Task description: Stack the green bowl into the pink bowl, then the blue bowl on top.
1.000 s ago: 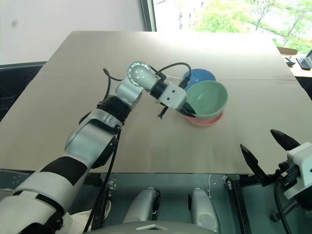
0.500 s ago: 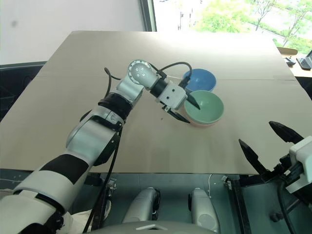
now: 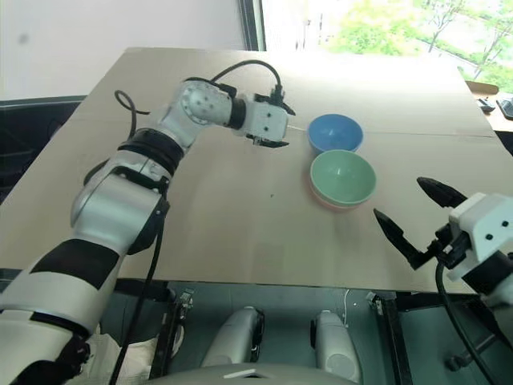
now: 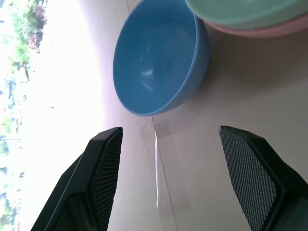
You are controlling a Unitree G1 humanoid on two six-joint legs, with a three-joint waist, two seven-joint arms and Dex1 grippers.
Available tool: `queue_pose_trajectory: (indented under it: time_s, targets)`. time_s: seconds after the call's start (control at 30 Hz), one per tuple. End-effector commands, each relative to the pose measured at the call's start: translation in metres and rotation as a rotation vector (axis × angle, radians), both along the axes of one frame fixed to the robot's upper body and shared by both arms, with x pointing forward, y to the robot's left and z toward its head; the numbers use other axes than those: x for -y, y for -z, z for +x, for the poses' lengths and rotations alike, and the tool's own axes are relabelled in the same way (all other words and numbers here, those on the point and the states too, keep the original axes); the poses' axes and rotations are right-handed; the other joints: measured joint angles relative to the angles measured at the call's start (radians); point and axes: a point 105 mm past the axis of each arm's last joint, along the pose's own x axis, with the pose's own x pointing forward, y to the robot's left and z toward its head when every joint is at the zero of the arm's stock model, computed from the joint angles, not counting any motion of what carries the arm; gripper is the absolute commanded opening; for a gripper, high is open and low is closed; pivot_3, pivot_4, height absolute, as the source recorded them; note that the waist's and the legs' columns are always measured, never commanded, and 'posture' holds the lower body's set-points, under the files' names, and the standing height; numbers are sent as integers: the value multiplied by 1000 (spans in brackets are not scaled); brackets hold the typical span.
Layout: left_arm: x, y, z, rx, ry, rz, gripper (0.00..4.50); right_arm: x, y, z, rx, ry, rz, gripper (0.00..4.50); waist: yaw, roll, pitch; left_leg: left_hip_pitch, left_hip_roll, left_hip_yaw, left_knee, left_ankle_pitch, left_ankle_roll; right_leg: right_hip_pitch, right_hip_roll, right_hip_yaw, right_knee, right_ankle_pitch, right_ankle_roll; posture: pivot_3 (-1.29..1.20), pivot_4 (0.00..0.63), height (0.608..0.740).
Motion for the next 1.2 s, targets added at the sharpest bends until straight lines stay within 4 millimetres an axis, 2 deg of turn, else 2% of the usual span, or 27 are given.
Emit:
queue_pose_trajectory:
  time_s: [0.03, 0.33, 0.5, 0.67, 0.8, 0.83, 1.0, 1.2]
  targets:
    - [22, -9, 2, 136, 38, 42, 3374, -3, -2, 1, 15, 0, -18, 4500, -1, 0, 0, 0, 0, 0, 0, 0, 0, 0, 0, 0, 0, 0, 0, 0, 150, 740]
    - [48, -8, 4, 283, 63, 98, 3374, -8, 1, -2, 18, -1, -27, 4500, -7, -1, 0, 0, 0, 1, 0, 0, 0, 0, 0, 1, 0, 0, 0, 0, 150, 740]
    - [61, 8, -1, 276, 97, 134, 3374, -7, 3, -1, 17, 6, -22, 4500, -6, -1, 0, 0, 0, 1, 0, 0, 0, 0, 0, 1, 0, 0, 1, 0, 150, 740]
    - [64, 24, -2, 262, 99, 178, 3374, -7, 3, -1, 18, 8, -21, 4500, -6, -1, 0, 0, 0, 1, 0, 0, 0, 0, 0, 1, 0, 0, 1, 0, 150, 740]
    - [63, 37, -3, 232, 91, 207, 2365, -5, 4, -1, 17, 11, -22, 4500, -7, -1, 0, 0, 0, 1, 0, 0, 0, 0, 0, 1, 0, 0, 1, 0, 150, 740]
    - [64, 38, -3, 232, 88, 208, 1883, -5, 4, 0, 17, 12, -22, 4500, -6, -1, 0, 0, 0, 1, 0, 0, 0, 0, 0, 1, 0, 0, 1, 0, 150, 740]
    - [67, 40, -3, 226, 73, 195, 69, -5, 4, 1, 17, 11, -25, 4500, -6, -1, 0, 0, 0, 1, 0, 0, 0, 0, 0, 1, 0, 0, 1, 0, 150, 740]
    - [66, 37, -3, 211, 67, 157, 69, -3, 3, 2, 17, 9, -30, 4500, -6, -1, 0, 0, 0, 1, 0, 0, 0, 0, 0, 1, 0, 0, 1, 0, 150, 740]
